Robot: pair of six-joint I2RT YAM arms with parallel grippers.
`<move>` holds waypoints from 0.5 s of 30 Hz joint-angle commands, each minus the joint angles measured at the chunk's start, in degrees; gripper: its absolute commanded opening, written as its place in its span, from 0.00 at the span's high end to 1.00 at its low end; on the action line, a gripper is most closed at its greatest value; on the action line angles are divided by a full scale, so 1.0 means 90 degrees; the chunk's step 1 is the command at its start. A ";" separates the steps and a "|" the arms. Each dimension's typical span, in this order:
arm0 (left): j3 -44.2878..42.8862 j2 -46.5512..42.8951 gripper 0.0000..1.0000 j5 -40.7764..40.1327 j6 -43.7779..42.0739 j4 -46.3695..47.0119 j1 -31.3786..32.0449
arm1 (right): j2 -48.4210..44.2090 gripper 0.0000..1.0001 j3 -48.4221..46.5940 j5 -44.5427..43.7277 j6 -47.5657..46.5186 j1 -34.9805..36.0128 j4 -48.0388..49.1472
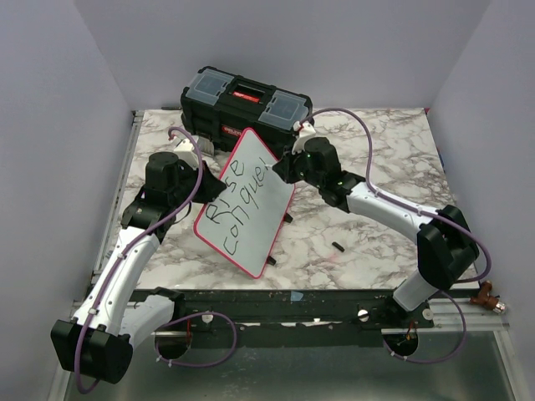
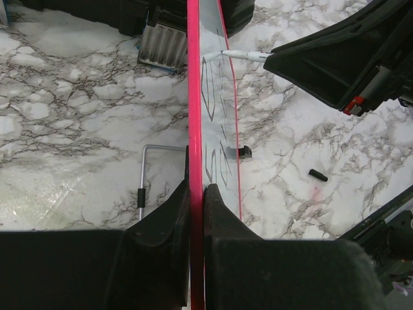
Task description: Write a sentence on the whiteboard
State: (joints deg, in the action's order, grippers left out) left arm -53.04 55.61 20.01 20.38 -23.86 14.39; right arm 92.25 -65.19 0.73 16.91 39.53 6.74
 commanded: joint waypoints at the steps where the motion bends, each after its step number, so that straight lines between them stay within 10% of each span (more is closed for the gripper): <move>1: 0.0004 0.0017 1.00 -0.0075 -0.0722 -0.0367 0.0134 | 0.0199 0.99 -0.0300 0.0231 -0.0022 0.0046 -0.0099; 15: 0.0004 0.0002 1.00 -0.0075 -0.0722 -0.0367 0.0139 | 0.0451 0.99 -0.0780 0.0143 -0.0036 0.0051 -0.0200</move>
State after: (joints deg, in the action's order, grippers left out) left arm -53.04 55.61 20.01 20.38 -23.86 14.39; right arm 94.24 -70.04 0.78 16.88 39.53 6.28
